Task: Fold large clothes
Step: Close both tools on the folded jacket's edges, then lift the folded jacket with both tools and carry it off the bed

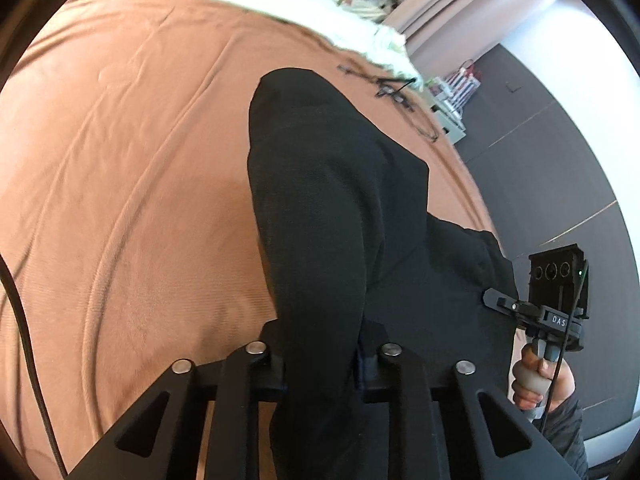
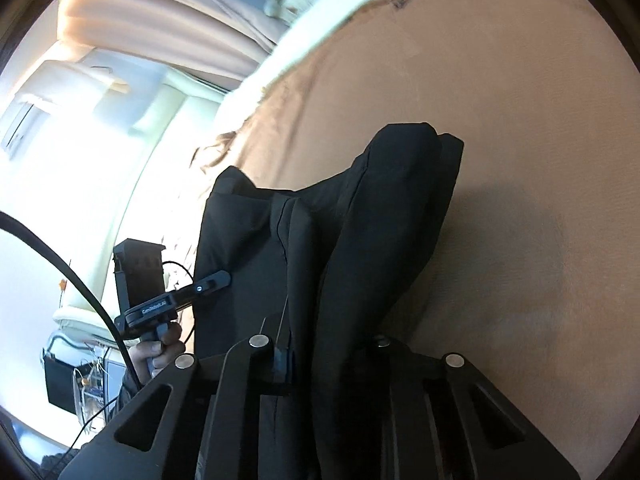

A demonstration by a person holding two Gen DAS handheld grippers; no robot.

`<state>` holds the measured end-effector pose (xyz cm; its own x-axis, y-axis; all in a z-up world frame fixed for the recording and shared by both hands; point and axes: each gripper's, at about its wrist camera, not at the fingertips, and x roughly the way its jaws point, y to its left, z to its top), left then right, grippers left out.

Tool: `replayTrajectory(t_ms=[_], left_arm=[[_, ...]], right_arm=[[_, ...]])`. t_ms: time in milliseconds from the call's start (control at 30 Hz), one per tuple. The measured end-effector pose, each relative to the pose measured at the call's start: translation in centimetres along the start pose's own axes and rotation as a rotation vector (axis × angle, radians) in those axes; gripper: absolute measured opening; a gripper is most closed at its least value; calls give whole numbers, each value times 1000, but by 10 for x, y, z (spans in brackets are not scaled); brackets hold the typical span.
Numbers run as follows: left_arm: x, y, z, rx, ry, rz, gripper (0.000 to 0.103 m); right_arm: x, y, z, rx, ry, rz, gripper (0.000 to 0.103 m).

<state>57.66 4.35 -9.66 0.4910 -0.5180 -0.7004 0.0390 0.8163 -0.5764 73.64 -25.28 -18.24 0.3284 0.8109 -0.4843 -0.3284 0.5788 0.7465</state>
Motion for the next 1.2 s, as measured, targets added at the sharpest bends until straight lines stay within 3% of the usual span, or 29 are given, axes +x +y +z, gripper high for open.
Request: replayTrajectory(t_ms=[400,700,967,1200], left_arm=[[-90,-76,-18,77,-131,-101,16],[-140,-172,-39,197,-195,-202,15],[-121,-275,-41,309,-175,-271,15],[-59,-372,-40,388,-104,-346,15]], right_arm=[[-40,98,-44,-132,-168,-26,10],[-125,140,-94,-197,-323,-76,10],[-208,136,-129,-229,-410,-135,9],[-275,124,-162,-182,-496,-227,9]])
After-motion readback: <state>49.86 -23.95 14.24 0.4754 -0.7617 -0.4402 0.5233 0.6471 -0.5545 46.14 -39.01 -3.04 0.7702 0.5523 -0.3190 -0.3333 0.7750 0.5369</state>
